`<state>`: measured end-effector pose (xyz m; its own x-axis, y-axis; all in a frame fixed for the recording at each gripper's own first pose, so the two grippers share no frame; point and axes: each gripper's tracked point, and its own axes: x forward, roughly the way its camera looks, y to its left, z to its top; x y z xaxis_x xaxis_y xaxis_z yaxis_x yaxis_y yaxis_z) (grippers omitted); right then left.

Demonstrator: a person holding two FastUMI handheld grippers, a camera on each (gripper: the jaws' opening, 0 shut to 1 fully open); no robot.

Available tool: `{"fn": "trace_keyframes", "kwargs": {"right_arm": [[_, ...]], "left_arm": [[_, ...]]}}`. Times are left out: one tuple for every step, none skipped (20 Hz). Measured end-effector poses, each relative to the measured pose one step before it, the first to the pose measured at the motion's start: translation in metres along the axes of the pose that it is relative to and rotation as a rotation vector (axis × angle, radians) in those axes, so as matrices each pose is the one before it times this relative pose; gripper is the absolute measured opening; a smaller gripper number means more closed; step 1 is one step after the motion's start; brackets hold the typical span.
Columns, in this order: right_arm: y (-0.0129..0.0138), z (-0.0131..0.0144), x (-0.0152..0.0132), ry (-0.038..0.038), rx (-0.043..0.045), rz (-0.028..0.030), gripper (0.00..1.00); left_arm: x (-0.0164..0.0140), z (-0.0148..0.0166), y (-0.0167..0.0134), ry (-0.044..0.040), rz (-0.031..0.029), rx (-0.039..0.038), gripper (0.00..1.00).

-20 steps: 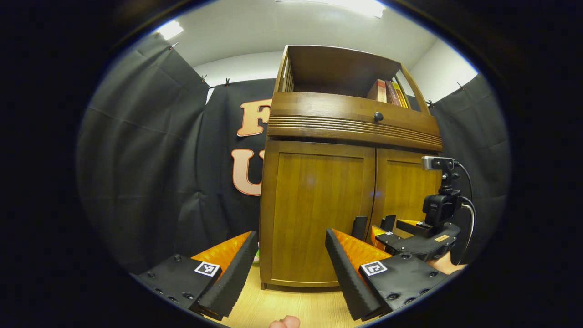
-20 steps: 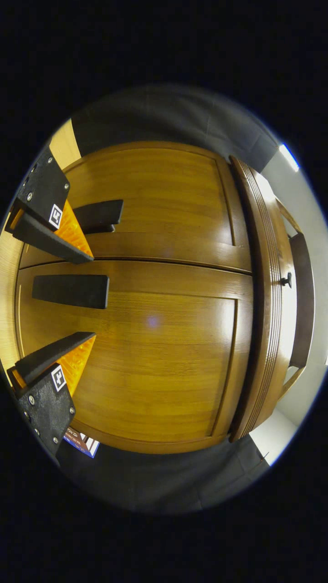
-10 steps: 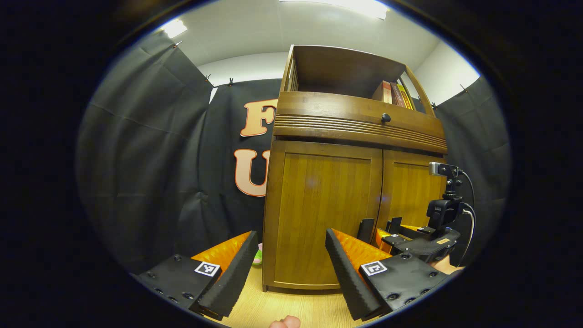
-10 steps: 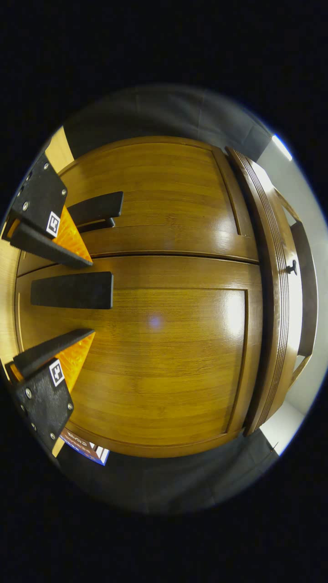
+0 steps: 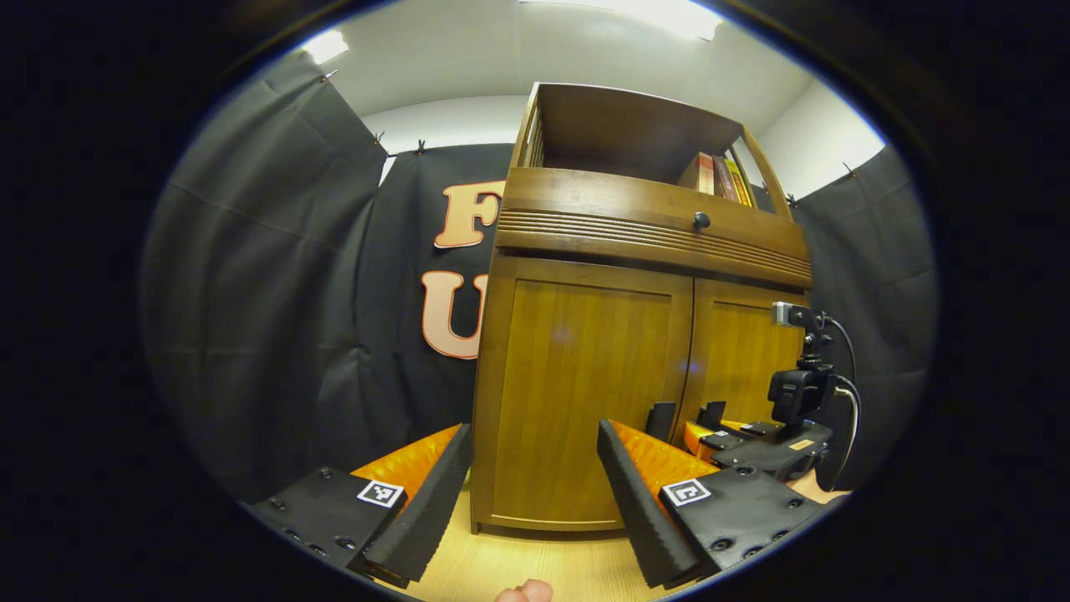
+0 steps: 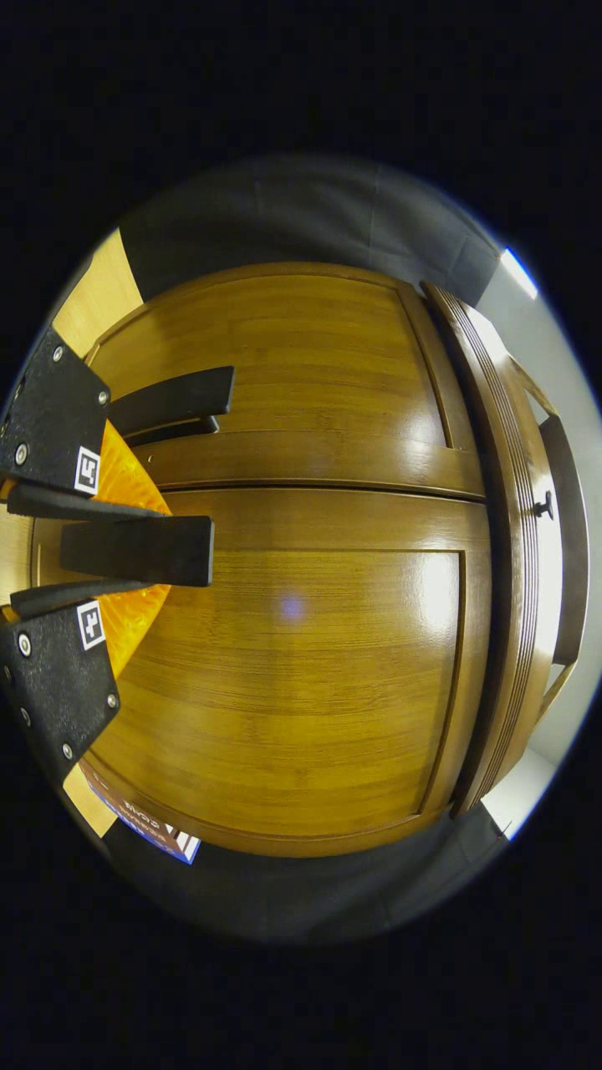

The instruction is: Open the right door of the double-door shoe cabinet with the right hand, and open the left door with the left hand.

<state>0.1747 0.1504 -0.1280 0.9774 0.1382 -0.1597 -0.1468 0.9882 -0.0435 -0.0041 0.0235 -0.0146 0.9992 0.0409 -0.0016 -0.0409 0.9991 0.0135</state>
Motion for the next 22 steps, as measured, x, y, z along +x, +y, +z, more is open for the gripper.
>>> {"fn": "trace_keyframes", "kwargs": {"right_arm": [[0.00029, -0.00020, -0.00128, 0.00544, 0.00273, 0.00179, 0.29], [0.00013, -0.00021, -0.00095, 0.00424, 0.00096, 0.00446, 0.29], [0.00041, -0.00036, -0.00056, 0.00563, 0.00418, 0.00640, 0.29], [0.00090, 0.00013, -0.00084, 0.00585, 0.00376, 0.00681, 0.29], [0.00037, -0.00007, -0.00179, 0.00463, -0.00003, 0.00675, 0.29], [0.00007, 0.00006, -0.00175, 0.00524, -0.00011, 0.00585, 0.28], [0.00088, 0.00023, -0.00376, 0.00406, 0.00043, 0.00496, 0.28], [-0.00003, -0.00157, -0.00447, 0.00073, 0.00103, 0.00626, 0.28], [0.00008, -0.00138, -0.00594, -0.00227, 0.00183, 0.00654, 0.28], [-0.00013, 0.00047, -0.00253, -0.00332, -0.00126, 0.00723, 0.28], [-0.00005, 0.00022, -0.00317, -0.00008, -0.00252, 0.01085, 0.28], [0.00017, -0.00059, -0.00339, 0.00375, 0.00304, 0.00998, 0.28], [-0.00016, -0.00126, -0.00527, 0.00547, 0.00401, 0.00959, 0.27], [0.00014, -0.00071, -0.00449, 0.00294, 0.00340, 0.00920, 0.27], [0.00067, 0.00026, -0.00451, 0.00233, 0.00358, 0.00752, 0.27], [-0.00045, -0.00139, -0.00568, 0.00209, -0.00062, 0.00729, 0.27], [-0.00127, 0.00002, -0.00695, 0.00146, -0.00055, 0.00557, 0.27], [-0.00090, -0.00008, -0.00645, 0.00099, -0.00069, 0.00675, 0.27], [-0.00194, -0.00054, -0.00807, 0.00320, -0.00123, 0.00783, 0.27], [-0.00106, -0.00060, -0.00628, 0.00480, 0.00588, 0.00729, 0.27], [-0.00047, -0.00183, -0.00939, 0.00283, 0.00542, 0.00595, 0.27], [-0.00253, -0.00133, -0.00860, 0.00287, 0.00069, 0.00549, 0.27]], "left_arm": [[-0.00191, -0.00051, -0.00153, 0.00228, -0.00482, 0.00153, 0.94], [-0.00152, 0.00037, -0.00130, 0.00015, -0.00370, 0.00305, 0.94], [-0.00075, 0.00073, -0.00063, -0.00064, -0.00134, 0.00282, 0.94], [0.00023, 0.00111, -0.00011, -0.00403, -0.00163, -0.00004, 0.94], [0.00038, 0.00102, -0.00081, -0.00403, -0.00083, -0.00495, 0.94], [-0.00112, 0.00168, -0.00080, -0.00380, -0.00006, -0.00715, 0.94], [-0.00048, 0.00117, -0.00082, -0.00114, -0.00022, -0.00697, 0.94], [-0.00209, -0.00031, -0.00088, -0.00013, 0.00014, -0.00477, 0.94], [-0.00174, 0.00008, -0.00071, 0.00078, 0.00090, -0.00160, 0.94], [-0.00257, -0.00110, -0.00020, 0.00081, 0.00173, -0.00015, 0.94], [-0.00003, 0.00017, 0.00020, 0.00145, 0.00085, -0.00016, 0.94], [-0.00063, 0.00020, -0.00084, 0.00117, -0.00058, 0.00034, 0.94], [-0.00102, 0.00051, -0.00123, -0.00060, -0.00131, 0.00162, 0.94], [0.00007, 0.00118, -0.00163, -0.00103, -0.00053, 0.00169, 0.94], [-0.00087, 0.00074, -0.00098, -0.00118, -0.00104, 0.00106, 0.94], [-0.00011, -0.00003, -0.00159, -0.00097, -0.00290, 0.00043, 0.94], [-0.00091, 0.00058, -0.00200, -0.00089, -0.00321, 0.00064, 0.94], [-0.00060, -0.00022, -0.00159, 0.00004, -0.00259, 0.00102, 0.94], [-0.00074, 0.00028, -0.00162, 0.00063, -0.00184, 0.00027, 0.94], [0.00071, -0.00045, -0.00136, 0.00171, -0.00278, -0.00107, 0.94], [0.00049, -0.00058, -0.00154, 0.00236, -0.00385, -0.00144, 0.96], [0.00026, -0.00067, -0.00229, 0.00270, -0.00419, -0.00224, 0.96]]}}
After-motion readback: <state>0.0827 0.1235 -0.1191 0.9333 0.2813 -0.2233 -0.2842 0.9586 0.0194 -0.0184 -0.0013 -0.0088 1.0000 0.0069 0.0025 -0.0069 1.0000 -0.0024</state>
